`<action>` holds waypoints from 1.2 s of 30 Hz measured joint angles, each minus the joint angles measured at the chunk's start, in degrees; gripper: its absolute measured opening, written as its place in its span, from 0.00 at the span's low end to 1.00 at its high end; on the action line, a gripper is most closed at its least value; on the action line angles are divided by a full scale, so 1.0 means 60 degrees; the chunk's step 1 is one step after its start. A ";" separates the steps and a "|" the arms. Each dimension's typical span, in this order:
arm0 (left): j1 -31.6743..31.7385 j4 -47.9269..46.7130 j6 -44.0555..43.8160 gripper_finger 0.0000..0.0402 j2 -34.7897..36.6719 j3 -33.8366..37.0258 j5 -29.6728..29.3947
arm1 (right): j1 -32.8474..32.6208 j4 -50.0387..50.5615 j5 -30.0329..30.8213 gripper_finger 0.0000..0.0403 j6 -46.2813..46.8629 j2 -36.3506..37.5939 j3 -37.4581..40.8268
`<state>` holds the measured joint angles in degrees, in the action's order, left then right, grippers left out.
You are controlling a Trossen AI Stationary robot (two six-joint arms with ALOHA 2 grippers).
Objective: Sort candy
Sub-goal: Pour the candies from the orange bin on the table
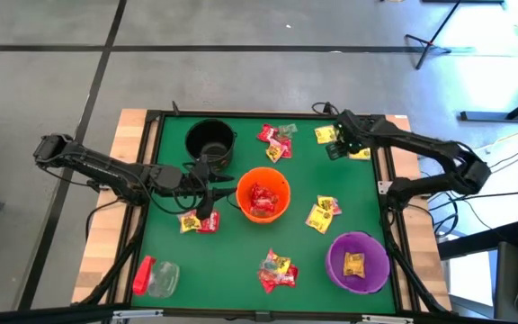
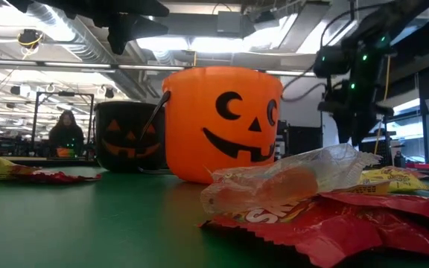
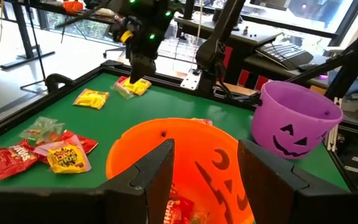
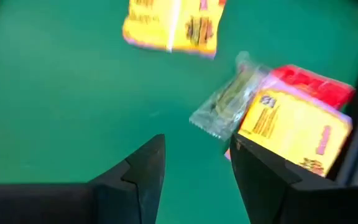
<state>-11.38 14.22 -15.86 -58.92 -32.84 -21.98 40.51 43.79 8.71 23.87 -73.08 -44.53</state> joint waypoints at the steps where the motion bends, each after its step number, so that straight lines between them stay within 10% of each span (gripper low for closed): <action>1: 0.0000 -0.0004 0.0000 0.42 0.0000 0.0000 0.0000 | 0.0117 -0.0146 -0.0216 0.44 -0.0069 -0.0171 0.0003; 25: 0.0000 -0.0036 0.0221 0.42 0.0000 0.0000 0.0024 | 0.0313 -0.0792 -0.0700 0.44 -0.1049 -0.0863 -0.0124; 36: 0.0470 -0.0330 0.0074 0.42 -0.0086 0.0000 0.0032 | 0.0035 -0.1063 -0.2688 0.44 -0.1965 -0.0863 -0.1323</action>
<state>-8.56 12.24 -15.41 -59.43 -32.84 -21.78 40.73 37.41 -7.42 12.08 -78.26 -52.47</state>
